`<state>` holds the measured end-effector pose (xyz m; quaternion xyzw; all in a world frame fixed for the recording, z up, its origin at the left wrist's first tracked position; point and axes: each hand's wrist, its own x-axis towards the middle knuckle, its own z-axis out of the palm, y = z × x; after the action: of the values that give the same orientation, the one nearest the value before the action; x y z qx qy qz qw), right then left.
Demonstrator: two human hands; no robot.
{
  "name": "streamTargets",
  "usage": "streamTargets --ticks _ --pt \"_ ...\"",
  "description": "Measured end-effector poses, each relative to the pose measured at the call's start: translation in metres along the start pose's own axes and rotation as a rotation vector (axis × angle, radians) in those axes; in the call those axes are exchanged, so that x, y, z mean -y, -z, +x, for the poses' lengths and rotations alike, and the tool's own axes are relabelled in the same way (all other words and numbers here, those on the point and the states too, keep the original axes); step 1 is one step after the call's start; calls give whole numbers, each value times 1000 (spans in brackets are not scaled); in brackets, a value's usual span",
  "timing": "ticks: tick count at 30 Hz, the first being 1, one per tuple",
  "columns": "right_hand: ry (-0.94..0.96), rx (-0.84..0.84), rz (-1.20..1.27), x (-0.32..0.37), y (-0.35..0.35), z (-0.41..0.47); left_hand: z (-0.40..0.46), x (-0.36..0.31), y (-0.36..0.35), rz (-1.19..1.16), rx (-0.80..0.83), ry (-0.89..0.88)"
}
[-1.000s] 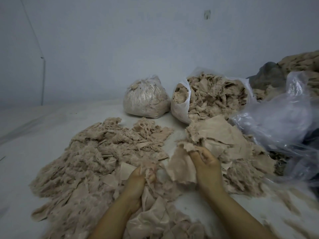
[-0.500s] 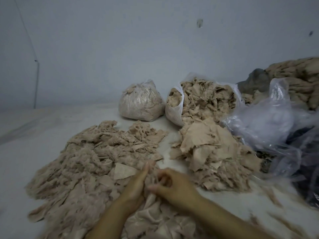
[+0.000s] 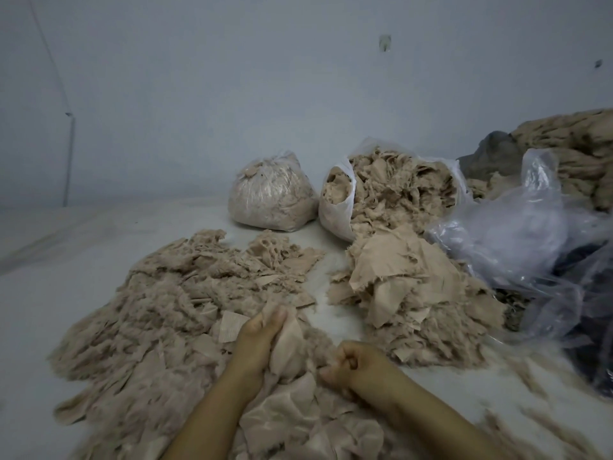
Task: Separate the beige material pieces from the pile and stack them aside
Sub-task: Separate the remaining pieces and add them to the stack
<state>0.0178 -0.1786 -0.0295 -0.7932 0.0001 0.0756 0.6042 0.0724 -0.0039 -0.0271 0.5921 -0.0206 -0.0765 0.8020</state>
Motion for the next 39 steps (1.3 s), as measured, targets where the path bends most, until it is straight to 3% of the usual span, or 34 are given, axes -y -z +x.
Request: streamTargets --ticks 2,4,7,10,15,19,24,28,31,34,37,39 --pt "-5 26 -277 10 8 -4 0 -1 1 87 14 -43" --pt "92 -127 -384 19 8 1 -4 1 -5 225 116 -74" --pt "166 -147 -143 22 -9 10 -12 3 -13 324 176 -121" --pt "139 -102 83 13 -22 18 -10 1 -12 127 30 -137" --pt "126 -27 76 15 -20 16 -2 3 -12 200 -147 -218" --pt "180 -48 73 25 -27 14 -5 7 -18 283 -85 -295" --pt "326 -205 34 33 -25 9 5 -2 1 84 -377 -259" --pt "288 -373 66 40 -20 15 -2 7 -8 351 -86 -284" --pt "183 -523 164 36 -15 20 -3 7 -12 338 -107 -300" --pt "113 -493 178 27 -11 22 -1 4 -5 235 -106 -279" --pt "148 -445 227 28 -14 24 -8 9 -13 417 121 -292" --pt "193 -443 323 32 -14 25 -7 12 -16 488 109 -315"
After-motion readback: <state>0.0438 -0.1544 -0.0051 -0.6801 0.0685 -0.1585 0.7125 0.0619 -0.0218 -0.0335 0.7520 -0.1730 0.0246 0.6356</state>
